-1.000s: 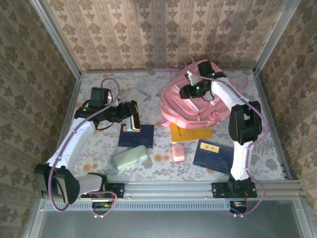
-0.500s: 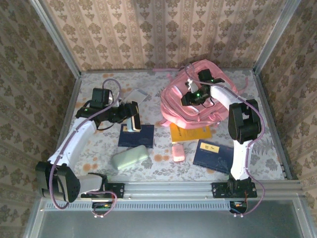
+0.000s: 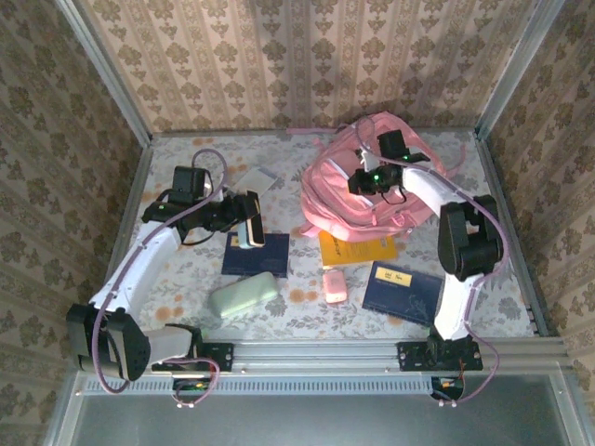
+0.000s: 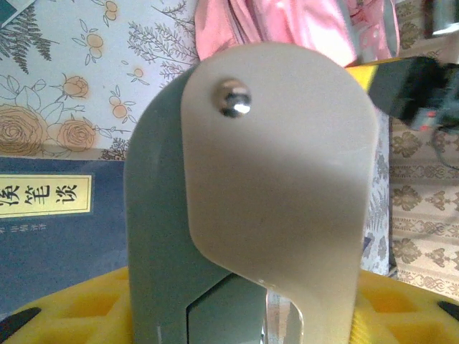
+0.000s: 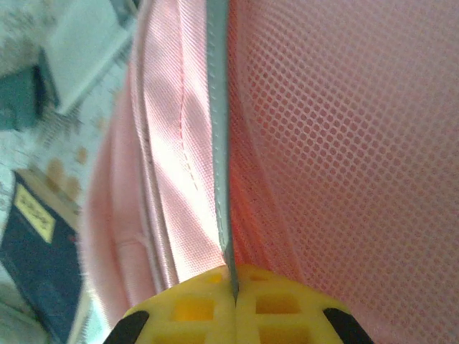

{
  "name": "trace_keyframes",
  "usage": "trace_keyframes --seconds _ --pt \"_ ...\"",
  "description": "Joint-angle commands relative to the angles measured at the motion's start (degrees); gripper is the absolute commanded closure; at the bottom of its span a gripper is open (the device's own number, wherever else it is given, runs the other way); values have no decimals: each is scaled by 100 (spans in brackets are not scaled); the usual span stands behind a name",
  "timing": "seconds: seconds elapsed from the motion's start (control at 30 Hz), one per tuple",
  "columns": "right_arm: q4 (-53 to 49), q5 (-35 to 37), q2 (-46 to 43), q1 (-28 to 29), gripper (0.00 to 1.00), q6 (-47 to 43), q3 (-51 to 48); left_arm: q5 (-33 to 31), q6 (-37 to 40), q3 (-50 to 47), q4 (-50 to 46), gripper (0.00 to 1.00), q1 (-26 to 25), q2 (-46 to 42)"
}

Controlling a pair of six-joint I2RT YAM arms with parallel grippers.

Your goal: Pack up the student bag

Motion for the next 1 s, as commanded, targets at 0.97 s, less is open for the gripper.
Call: trace_keyframes --seconds 0.97 --pt "3955 -2913 -2173 -868 100 4122 -733 78 -1506 3144 1761 54 -1064 3750"
